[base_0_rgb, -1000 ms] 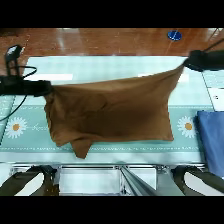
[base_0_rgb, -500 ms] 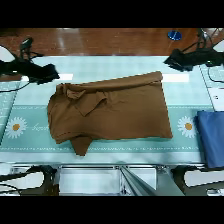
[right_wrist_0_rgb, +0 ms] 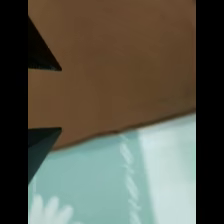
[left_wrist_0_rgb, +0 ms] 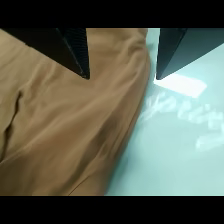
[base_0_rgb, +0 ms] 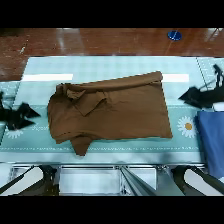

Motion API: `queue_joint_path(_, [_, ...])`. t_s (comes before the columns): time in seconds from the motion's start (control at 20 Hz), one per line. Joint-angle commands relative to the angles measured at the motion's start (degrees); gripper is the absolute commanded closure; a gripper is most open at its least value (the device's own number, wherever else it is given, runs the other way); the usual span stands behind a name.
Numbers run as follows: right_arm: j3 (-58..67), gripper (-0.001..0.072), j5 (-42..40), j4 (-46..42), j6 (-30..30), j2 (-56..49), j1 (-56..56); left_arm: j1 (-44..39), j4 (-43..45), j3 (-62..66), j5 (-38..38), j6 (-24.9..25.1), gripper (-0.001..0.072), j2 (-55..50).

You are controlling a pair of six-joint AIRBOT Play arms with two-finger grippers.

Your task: Fold the shirts.

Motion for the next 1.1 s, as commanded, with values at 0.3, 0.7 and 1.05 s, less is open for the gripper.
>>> queue_joint_path(0.3, [-20.61,0.0304,-5.97,10.49,-3.76,15.17,-1.79,2.03,0.11,-15.50,0.28,1.36,0.0201,2.64])
queue_joint_path(0.7, [-20.68,0.0304,-4.15,1.53,-0.37,15.10,-14.73,-5.07,-3.52,-17.33,11.74,2.25,0.0603,1.09])
queue_joint_path(1.05, [-30.73,0.0304,-0.50,0.31,2.34,15.10,-16.72,-5.40,-11.13,-16.37,13.09,8.04,0.0689,1.11])
